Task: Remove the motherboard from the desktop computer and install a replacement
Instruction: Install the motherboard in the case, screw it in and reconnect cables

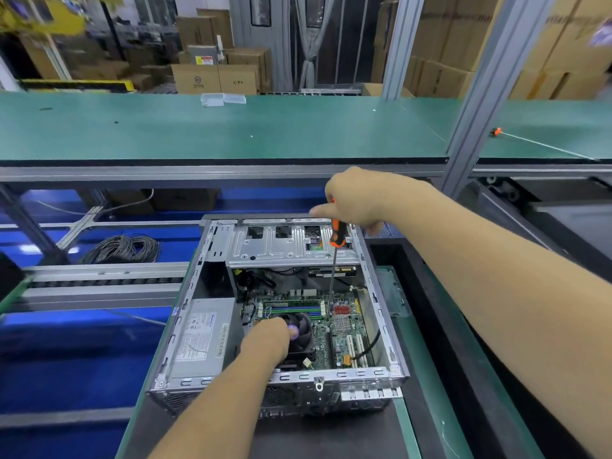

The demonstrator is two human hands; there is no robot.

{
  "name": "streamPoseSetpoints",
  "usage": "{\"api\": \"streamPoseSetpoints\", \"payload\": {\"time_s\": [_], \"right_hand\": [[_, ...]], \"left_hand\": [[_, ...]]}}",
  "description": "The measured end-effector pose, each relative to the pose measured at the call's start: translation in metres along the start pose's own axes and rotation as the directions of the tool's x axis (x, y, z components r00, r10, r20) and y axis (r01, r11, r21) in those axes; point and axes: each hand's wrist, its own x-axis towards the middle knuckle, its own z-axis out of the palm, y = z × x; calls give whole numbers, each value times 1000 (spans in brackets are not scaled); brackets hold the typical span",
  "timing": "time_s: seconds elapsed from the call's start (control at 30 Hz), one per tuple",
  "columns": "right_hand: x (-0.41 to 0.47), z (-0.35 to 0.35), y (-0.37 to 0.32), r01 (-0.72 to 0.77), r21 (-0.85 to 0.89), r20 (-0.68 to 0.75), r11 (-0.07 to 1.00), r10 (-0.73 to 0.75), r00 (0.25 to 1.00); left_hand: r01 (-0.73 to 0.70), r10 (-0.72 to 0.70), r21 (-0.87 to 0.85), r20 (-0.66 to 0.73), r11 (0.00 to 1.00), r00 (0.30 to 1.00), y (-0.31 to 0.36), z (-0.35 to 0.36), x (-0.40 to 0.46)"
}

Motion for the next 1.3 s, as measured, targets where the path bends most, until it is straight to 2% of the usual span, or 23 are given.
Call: {"api": "streamPoseSetpoints", "payload": {"time_s": [0.1,0.17,0.23,0.37,0.47,0.57,0.67,0.73,0.8,0.9,0.97,1.07,1.2,1.3], "right_hand": [[1,3,6,69,20,-6,997,-69,998],[0,1,7,36,8,17,999,-36,999],[1,-2,7,10,-78,11,997,-10,1000],[1,-4,10,72,21,29,997,-72,997],[2,-6,10,65,-50,-53,997,-68,996],[5,-5,12,147,2,-27,989,-147,989],[5,-4,14,105,-30,-43,994,-107,993],[10,0,18,142,-52,-67,988,-146,987],[10,1,20,188,-21,-22,982,-188,982],[7,-2,19,144,-16,2,989,-144,990],[11,0,21,181,-70,-38,981,-184,982],[8,-1,21,271,4,-7,963,-271,963],[11,0,18,180,-113,-72,977,-189,979],[10,-2,21,250,-7,20,968,-250,968]], "left_hand": [[-16,16,42,-2,999,1000,-2,2,3],[-26,26,56,-2,998,1000,-3,4,6],[-38,37,64,2,997,999,-4,5,9],[-58,57,75,12,996,998,-7,7,13],[-51,51,58,13,997,999,-8,8,14],[-51,51,57,10,997,999,-9,9,16],[-52,50,58,34,997,998,-11,9,18],[-79,75,94,44,992,996,-14,8,17],[-87,83,110,46,990,996,-17,8,19],[-85,83,76,32,993,996,-19,11,20],[-43,43,2,19,999,999,-20,13,23],[-32,32,-8,15,999,999,-22,13,24],[-62,61,46,33,997,998,-24,16,27],[-47,46,29,26,998,999,-25,18,31]]}}
